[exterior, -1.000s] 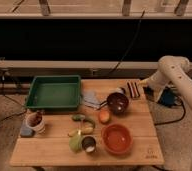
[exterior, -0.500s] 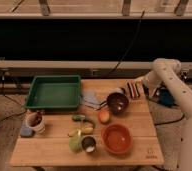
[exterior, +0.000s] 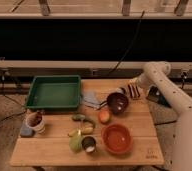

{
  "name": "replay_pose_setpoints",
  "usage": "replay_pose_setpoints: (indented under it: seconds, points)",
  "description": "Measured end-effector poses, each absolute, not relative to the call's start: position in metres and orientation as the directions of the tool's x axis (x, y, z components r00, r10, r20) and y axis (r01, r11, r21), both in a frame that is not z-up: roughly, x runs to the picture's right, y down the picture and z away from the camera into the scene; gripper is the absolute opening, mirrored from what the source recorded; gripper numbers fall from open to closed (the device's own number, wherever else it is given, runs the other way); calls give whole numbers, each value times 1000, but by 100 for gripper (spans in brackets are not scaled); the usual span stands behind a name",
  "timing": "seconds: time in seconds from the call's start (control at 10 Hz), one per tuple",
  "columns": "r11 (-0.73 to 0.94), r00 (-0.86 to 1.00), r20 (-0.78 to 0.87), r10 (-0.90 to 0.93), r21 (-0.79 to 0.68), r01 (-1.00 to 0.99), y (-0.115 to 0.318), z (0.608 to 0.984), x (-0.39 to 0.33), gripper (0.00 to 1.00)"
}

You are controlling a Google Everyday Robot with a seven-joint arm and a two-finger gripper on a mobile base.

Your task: Wipe red bowl with eraser

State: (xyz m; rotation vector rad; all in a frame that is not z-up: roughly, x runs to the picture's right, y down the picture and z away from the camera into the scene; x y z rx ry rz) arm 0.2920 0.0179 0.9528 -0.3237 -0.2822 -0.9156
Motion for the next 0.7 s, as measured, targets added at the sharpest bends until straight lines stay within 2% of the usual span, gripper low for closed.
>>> replay_pose_setpoints:
  seconds: [0.7]
  points:
    - [432,471,338,-815,-189,882,6,983,268,80]
